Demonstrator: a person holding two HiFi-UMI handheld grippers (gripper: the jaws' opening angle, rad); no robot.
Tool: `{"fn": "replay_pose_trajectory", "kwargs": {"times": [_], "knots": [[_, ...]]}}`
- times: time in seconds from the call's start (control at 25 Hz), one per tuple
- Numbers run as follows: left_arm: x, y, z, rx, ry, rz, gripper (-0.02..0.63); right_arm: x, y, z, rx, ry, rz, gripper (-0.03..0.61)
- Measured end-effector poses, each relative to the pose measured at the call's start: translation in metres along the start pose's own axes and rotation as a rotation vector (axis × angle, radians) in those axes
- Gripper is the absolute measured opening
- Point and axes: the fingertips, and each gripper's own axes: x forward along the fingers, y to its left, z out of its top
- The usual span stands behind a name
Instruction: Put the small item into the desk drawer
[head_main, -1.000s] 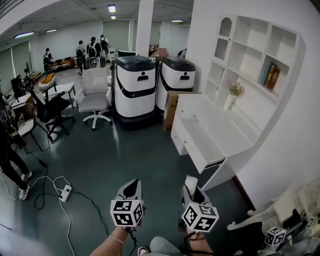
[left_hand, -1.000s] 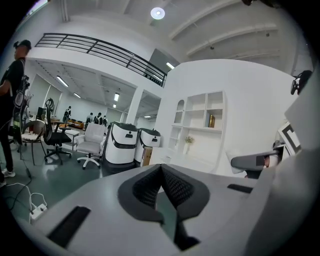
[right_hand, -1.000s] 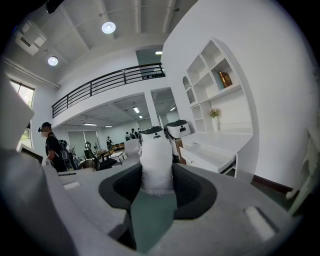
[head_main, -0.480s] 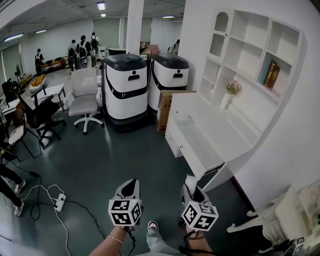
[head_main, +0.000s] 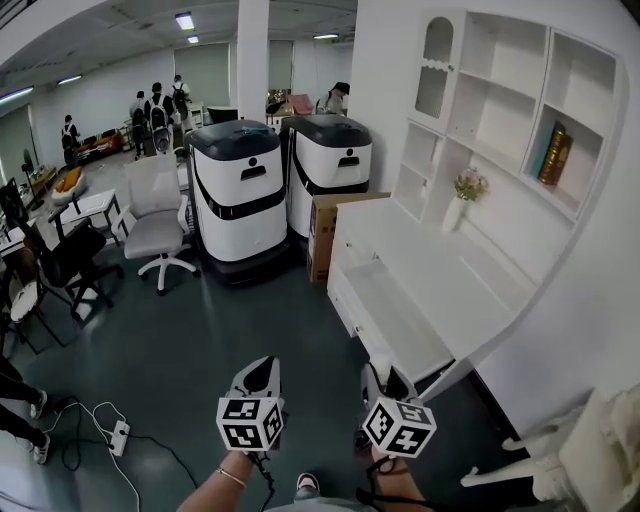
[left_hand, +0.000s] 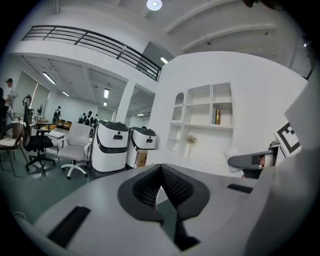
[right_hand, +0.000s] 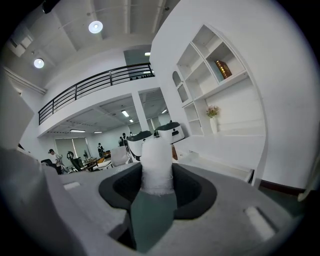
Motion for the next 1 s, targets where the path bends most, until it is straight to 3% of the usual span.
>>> {"fn": "replay_pose_trajectory", "kwargs": {"times": [0.6,1.0], "knots": [[0.146,0.009,0.013,-0.01,0.06,-0.065,-0.006,0.112,-0.061,0.026,0.008,0.058,-0.073,0.18],[0.26,0.021,0.037,0.027,0.083,-0.209,-0.006,0.191,-0.085,0.054,0.046,0.018,-0.199,0.181]]}}
